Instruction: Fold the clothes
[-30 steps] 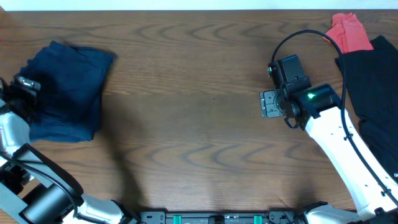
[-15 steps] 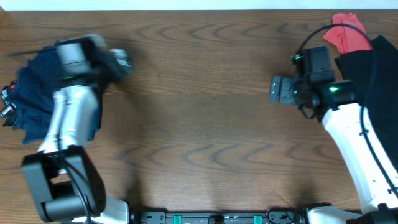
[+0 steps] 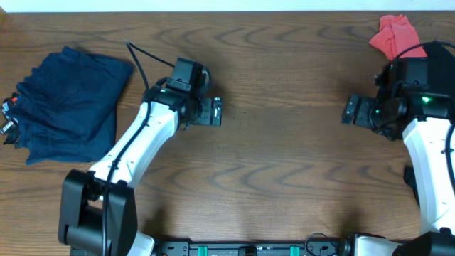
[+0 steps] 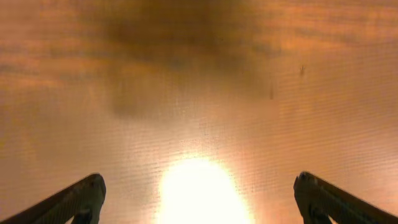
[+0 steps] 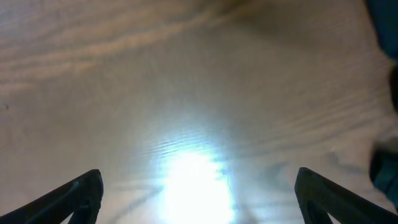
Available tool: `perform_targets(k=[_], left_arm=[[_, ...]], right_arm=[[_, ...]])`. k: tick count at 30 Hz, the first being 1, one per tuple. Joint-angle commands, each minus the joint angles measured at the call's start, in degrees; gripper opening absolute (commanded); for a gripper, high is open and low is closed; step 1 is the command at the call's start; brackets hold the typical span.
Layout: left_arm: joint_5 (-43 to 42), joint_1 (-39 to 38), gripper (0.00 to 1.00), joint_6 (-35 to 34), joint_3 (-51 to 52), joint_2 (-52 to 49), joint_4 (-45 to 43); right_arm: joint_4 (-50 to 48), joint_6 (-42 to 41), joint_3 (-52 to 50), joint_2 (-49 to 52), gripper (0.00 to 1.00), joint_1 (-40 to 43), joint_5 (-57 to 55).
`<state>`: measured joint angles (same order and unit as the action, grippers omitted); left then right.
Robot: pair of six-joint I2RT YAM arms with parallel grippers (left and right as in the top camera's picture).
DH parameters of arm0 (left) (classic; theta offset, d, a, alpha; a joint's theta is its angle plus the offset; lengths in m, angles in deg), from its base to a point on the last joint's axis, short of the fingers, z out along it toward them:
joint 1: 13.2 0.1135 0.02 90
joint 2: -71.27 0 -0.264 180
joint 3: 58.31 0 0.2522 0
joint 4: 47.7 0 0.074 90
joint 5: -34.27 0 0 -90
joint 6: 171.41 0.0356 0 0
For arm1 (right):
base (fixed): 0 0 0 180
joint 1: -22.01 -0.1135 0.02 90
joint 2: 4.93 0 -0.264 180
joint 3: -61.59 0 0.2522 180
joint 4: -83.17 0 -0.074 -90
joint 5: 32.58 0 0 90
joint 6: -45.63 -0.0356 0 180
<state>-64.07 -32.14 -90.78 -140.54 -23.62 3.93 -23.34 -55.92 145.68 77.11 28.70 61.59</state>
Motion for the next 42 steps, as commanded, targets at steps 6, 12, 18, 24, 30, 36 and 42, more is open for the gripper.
perform_targets(k=[6, 12, 18, 24, 30, 36, 42], left_arm=[[1.77, -0.96, 0.98, 0.72, 4.07, 22.53, 7.39], [13.66, -3.5, 0.98, -11.87, 19.91, 47.01, -1.97], [15.91, -3.52, 0.98, -13.66, 30.18, 64.61, -8.07], [15.89, -3.52, 0.98, -13.66, 30.23, 70.25, 1.05], [15.89, -3.52, 0.98, -13.66, 30.23, 70.27, 8.48], [15.91, -3.52, 0.98, -13.66, 30.23, 70.27, 13.57], [15.89, -3.52, 0.98, -13.66, 30.23, 70.27, 13.84]], right_arm=[[3.58, 4.15, -3.93, -15.98, 0.97, -0.26, 5.46], [-7.93, 5.62, -19.02, -42.07, 0.99, -2.64, 2.64], [-11.63, 5.62, -28.15, -64.87, 0.99, -2.64, 2.69], [-2.8, 5.62, -28.24, -74.58, 0.99, -2.64, 2.75], [4.76, 5.42, -28.41, -75.71, 0.99, -2.64, 2.71], [4.81, 5.44, -28.44, -75.84, 0.99, -2.8, 2.73], [0.85, 5.81, -30.53, -80.85, 0.99, -9.66, 3.23]])
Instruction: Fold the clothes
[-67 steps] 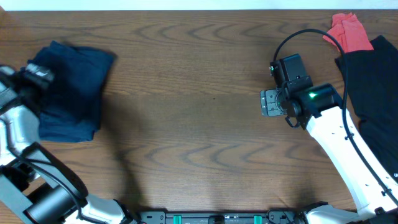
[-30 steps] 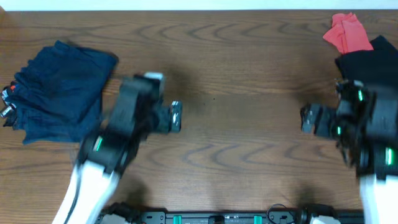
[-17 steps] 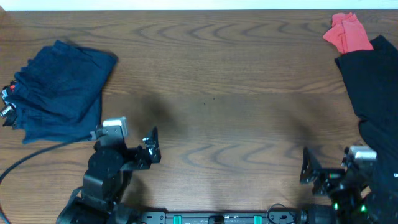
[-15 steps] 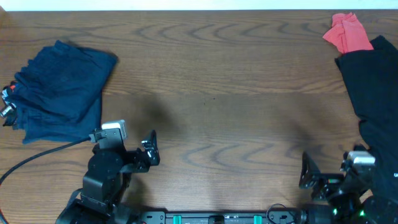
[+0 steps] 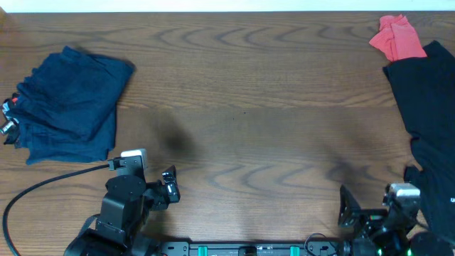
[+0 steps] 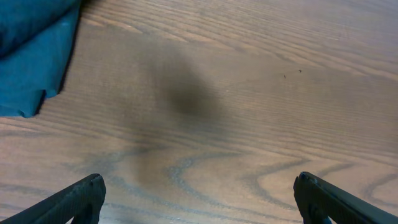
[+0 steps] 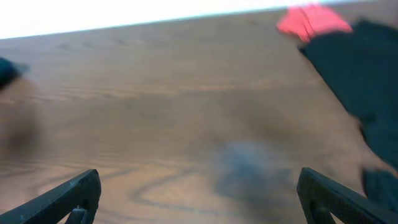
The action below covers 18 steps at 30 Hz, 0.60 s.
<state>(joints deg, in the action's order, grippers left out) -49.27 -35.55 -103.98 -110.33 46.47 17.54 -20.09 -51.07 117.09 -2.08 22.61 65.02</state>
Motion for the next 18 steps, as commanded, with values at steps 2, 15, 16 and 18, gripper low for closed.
perform_targets(k=[2, 15, 16, 18], left_arm=[[1.09, -0.11, 0.98, -0.46, 0.02, 0.17, 0.35], [1.09, -0.11, 0.98, -0.46, 0.02, 0.17, 0.35], [1.11, -0.13, 0.98, -0.46, 0.02, 0.17, 0.35], [1.09, -0.11, 0.98, -0.46, 0.02, 0.17, 0.37]], right_arm=[[-10.49, 3.23, -6.05, -2.58, 0.99, -5.6, -0.94], [-66.93, 18.51, -38.03, -2.54, 0.99, -6.25, 4.83], [-67.71, 19.08, -39.21, -2.54, 0.99, -6.25, 4.85], [-66.49, 19.8, -41.42, -2.56, 0.99, -6.25, 4.61]])
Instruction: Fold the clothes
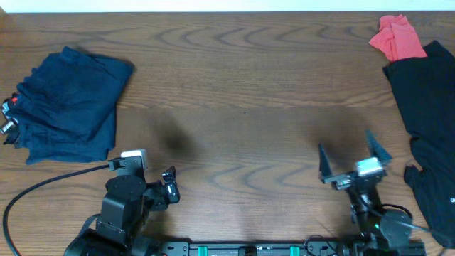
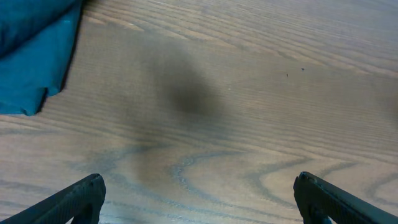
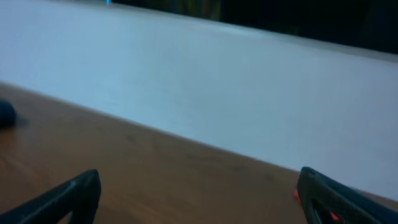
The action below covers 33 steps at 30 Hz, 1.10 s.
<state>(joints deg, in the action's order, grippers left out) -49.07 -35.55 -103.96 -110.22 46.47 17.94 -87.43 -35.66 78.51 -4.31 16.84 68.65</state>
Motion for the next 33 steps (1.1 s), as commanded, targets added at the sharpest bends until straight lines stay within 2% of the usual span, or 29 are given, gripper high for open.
perform_targets(k=[1, 3, 27, 30, 33], left_arm=[[0.9, -0.11, 0.98, -0.48, -0.09, 0.17, -0.02], [0.9, -0.11, 0.98, -0.48, -0.09, 0.17, -0.02], [1.84, -0.11, 0.98, -0.37, -0.09, 0.17, 0.2], [7.37, -0.07, 0.98, -0.28, -0.07, 0.2, 3.5], [7.34, 1.55, 0.98, -0.28, -0.04, 0.55, 7.65]], right_arm=[[3.67, 4.42, -2.82, -0.33, 0.99, -0.48, 1.05], [7.65, 4.2, -2.8, -0.31, 0.99, -0.52, 0.79], [7.54, 4.2, -2.84, -0.24, 0.99, -0.48, 0.83], [7.54, 4.2, -2.84, -0.24, 0.99, -0.48, 0.83], [7.56, 4.22, -2.84, -0.24, 0.99, -0.48, 0.83]])
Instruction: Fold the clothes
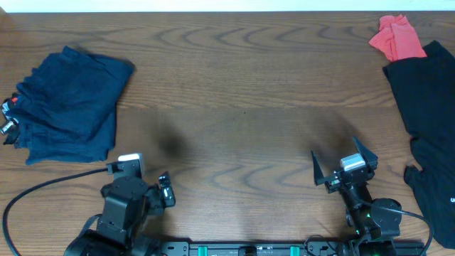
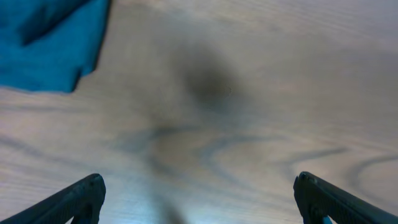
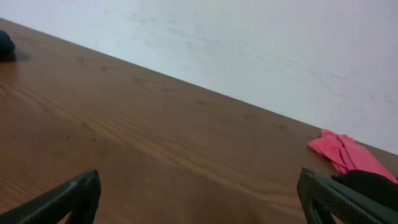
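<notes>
A folded dark blue garment (image 1: 67,103) lies at the table's left; its corner (image 2: 53,43) shows in the left wrist view. A black garment (image 1: 426,121) sprawls unfolded along the right edge, with a small red garment (image 1: 395,37) beyond it at the far right corner; the red garment (image 3: 345,152) also shows in the right wrist view. My left gripper (image 1: 165,190) is pulled back near the front edge at the left, open and empty. My right gripper (image 1: 341,162) stands near the front edge at the right, open, fingers raised, holding nothing.
Brown wooden table (image 1: 242,92) with bare middle. A small red and white item (image 1: 7,117) sticks out beside the blue garment at the left edge. A pale wall (image 3: 249,43) rises beyond the table's far edge. A black cable (image 1: 50,186) trails from the left arm.
The left arm shifted slightly left and back; its wrist view is blurred. My right gripper moved a little left and tipped down, so its camera now sees table and the red garment.
At first both arms were stretched out over the table's middle, grippers open and low over bare wood. Then both sat drawn back at the front edge. After that the right gripper stood raised, facing the far wall; now it is tilted lower. No garment has moved.
</notes>
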Available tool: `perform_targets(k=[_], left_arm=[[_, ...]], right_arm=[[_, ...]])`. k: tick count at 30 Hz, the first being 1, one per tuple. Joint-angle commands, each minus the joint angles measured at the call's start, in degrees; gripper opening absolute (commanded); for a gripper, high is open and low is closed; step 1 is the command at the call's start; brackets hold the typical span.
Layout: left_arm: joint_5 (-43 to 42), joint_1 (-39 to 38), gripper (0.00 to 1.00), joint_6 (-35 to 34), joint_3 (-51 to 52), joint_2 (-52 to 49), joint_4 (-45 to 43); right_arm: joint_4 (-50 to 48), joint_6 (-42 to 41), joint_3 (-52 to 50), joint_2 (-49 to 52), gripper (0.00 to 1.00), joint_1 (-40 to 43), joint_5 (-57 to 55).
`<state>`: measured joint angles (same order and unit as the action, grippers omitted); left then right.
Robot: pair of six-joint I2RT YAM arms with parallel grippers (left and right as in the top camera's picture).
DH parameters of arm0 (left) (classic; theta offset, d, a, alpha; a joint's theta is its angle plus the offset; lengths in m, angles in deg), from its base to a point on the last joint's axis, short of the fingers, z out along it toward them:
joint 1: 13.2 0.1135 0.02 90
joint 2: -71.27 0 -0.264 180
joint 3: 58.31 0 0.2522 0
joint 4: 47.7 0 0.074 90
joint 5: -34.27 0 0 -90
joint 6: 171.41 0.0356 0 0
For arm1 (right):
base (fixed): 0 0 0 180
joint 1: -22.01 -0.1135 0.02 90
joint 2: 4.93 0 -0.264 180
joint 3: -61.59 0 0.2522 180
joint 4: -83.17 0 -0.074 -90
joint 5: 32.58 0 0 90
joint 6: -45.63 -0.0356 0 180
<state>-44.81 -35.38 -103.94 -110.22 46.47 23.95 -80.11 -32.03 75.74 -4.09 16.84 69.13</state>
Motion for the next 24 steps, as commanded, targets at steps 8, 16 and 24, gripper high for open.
perform_targets(k=[8, 16, 24], left_arm=[[2.16, 14.56, 0.98, -0.55, 4.07, 6.99, 3.28], [-2.1, 20.94, 0.98, 8.13, 18.38, 19.78, -18.91], [-4.52, 20.92, 0.98, 11.58, 33.14, 24.74, -51.21]], right_arm=[[0.22, 0.57, -0.07, -0.46, 0.99, -0.48, 0.35], [0.24, 0.59, -0.07, -0.46, 0.99, -0.48, 0.35], [0.22, 0.59, -0.07, -0.46, 0.99, -0.48, 0.35]])
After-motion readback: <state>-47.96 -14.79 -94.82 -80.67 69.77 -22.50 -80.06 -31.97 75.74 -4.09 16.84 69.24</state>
